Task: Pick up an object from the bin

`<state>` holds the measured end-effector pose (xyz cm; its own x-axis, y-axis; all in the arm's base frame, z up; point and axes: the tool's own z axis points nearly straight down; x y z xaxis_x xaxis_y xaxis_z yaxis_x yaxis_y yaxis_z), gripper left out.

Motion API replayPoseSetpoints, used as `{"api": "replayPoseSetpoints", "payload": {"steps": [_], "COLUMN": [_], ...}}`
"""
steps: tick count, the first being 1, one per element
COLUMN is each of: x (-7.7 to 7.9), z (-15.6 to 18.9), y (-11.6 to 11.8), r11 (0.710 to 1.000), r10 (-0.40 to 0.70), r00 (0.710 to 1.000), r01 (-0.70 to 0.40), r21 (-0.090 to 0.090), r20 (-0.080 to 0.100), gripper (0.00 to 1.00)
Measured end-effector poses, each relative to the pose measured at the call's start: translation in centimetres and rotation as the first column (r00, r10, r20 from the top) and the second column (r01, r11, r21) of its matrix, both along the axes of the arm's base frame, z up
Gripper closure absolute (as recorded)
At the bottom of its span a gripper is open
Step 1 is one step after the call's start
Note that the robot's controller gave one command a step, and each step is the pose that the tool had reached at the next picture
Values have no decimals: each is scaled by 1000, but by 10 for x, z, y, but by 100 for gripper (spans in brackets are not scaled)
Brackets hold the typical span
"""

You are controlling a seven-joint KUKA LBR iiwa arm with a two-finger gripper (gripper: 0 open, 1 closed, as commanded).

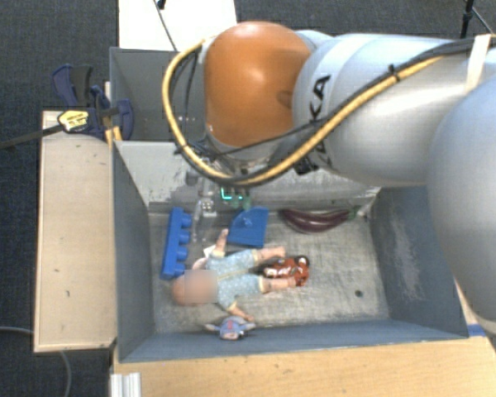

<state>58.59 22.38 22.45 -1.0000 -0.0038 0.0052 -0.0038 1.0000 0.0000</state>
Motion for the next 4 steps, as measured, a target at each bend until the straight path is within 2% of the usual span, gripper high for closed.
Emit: {"api": "replayPoseSetpoints", "payload": {"steps": [1, 2, 3, 4], "x": [2, -1, -15, -8], "z": [5, -52, -66, -64], "y": [-1, 7, 24, 17], "r11": [1000, 988, 882, 805], "r10": [-5, 155, 471, 593], "r00": [1000, 988, 882, 805], "r01": [5, -155, -471, -593], "r21": [2, 1, 0, -1], "r20": [8, 10, 7, 10], "gripper": [0, 0, 0, 0]}}
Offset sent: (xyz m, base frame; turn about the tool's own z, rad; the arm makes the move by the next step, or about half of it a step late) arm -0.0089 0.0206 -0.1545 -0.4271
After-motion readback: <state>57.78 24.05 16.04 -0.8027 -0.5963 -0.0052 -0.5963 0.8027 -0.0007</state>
